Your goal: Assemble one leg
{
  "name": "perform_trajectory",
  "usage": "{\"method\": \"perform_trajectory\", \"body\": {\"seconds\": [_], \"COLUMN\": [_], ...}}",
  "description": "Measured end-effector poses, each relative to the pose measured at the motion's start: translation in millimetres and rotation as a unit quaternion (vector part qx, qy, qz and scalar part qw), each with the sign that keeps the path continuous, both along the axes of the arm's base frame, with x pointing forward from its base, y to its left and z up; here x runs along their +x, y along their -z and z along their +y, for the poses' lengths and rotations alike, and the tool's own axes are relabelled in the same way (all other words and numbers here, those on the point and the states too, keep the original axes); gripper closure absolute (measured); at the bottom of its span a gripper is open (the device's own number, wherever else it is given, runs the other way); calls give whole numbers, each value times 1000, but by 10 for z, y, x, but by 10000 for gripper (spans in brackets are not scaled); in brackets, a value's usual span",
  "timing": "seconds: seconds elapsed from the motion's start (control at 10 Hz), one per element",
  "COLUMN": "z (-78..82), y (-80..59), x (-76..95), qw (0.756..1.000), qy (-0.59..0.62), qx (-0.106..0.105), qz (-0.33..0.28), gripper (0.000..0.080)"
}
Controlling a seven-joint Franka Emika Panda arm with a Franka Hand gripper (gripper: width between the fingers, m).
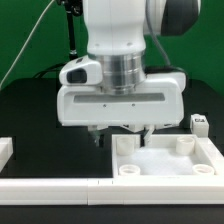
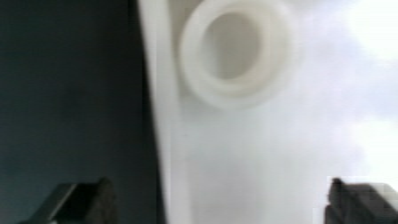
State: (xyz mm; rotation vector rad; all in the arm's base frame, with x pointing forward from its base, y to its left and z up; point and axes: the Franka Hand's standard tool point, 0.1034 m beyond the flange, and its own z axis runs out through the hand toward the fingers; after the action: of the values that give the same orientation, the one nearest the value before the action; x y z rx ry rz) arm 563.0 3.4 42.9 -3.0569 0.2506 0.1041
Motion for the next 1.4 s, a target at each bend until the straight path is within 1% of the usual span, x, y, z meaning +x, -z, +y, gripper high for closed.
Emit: {"method": "perform_trajectory", "body": {"seconds": [0.1, 0.2, 0.3, 0.5, 0.6, 0.7, 0.8, 0.9, 1.0, 1.1, 1.3, 1.4], "z": [202, 390, 438, 429, 436, 475, 696, 924, 1069, 1056, 1016, 1006], "y": [-114, -220, -236, -219, -210, -230, -283, -311, -341, -384, -348, -338], "x": [-2, 31, 65, 44, -15, -81, -172, -285, -390, -404, -404, -461], "qw": [1000, 1000, 1000, 1000, 1000, 998, 996, 994, 990, 983, 973, 964], "qy": [10, 10, 3, 4, 2, 0, 12, -8, -27, -31, -30, -32], "qx": [5, 7, 6, 7, 10, 16, 12, 13, 10, 12, 14, 15], "qz": [5, 2, -7, 0, 23, 68, 91, 111, 140, 178, 226, 265], "gripper": [165, 154, 154, 151, 151, 151, 151, 151, 151, 151, 151, 151]}}
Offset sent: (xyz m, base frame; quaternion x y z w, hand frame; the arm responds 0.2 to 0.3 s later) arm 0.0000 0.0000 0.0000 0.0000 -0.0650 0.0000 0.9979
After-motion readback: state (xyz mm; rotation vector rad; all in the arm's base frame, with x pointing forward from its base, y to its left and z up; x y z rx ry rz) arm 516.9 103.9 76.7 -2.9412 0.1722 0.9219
